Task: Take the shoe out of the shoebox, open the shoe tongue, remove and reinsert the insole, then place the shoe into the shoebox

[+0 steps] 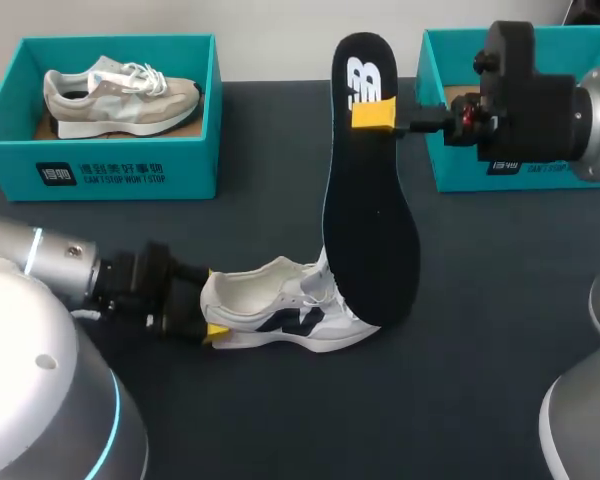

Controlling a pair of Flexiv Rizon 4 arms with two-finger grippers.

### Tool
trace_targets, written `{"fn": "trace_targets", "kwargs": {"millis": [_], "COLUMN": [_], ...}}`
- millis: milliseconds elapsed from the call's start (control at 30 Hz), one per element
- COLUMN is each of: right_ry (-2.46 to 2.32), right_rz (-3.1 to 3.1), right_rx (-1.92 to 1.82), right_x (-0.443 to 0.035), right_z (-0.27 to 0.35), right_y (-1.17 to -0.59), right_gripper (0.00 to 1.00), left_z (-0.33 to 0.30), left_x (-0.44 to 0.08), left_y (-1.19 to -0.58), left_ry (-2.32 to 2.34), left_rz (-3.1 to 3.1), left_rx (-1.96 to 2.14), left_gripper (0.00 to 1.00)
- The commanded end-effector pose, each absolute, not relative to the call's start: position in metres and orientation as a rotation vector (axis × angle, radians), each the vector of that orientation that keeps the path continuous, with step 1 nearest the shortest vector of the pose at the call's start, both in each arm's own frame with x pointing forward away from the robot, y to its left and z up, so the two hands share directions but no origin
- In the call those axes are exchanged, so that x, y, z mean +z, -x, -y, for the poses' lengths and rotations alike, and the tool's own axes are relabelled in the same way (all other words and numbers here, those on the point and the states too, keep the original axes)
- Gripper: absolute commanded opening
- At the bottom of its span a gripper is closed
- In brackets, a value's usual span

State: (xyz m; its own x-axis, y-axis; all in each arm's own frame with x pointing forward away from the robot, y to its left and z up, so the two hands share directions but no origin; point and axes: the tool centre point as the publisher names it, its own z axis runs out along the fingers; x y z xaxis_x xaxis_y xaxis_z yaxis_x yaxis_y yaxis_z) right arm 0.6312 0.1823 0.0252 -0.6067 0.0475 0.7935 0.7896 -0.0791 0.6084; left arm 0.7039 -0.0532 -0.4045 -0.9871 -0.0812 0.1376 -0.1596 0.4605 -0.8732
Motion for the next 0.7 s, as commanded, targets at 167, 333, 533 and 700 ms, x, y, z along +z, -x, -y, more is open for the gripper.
{"fn": "trace_targets", "kwargs": {"millis": [167, 333, 533, 700], "right_ry": [0.912, 0.912, 0.912, 0.912], "right_rz": [1.648, 1.648, 1.648, 1.648], "right_rx": [-1.74, -1.74, -1.74, -1.74], "right_x": [0.026, 0.026, 0.026, 0.026], "right_z": [-0.187, -0.187, -0.187, -0.187], "right_y": [-0.633, -0.633, -0.633, -0.633], "right_gripper": [0.0, 0.0, 0.0, 0.0], "left_z": [0.052, 0.052, 0.041, 0.037], "left_x": [-0.397, -0.397, -0.39, -0.379], "left_y": [-0.7, -0.7, -0.702, -0.703], "left_ry": [-0.22, -0.22, -0.253, -0.267], "left_rz": [2.638, 2.638, 2.655, 2.684], "left_rx": [1.548, 1.548, 1.426, 1.325], "left_gripper": [1.0, 1.0, 1.0, 1.0]}}
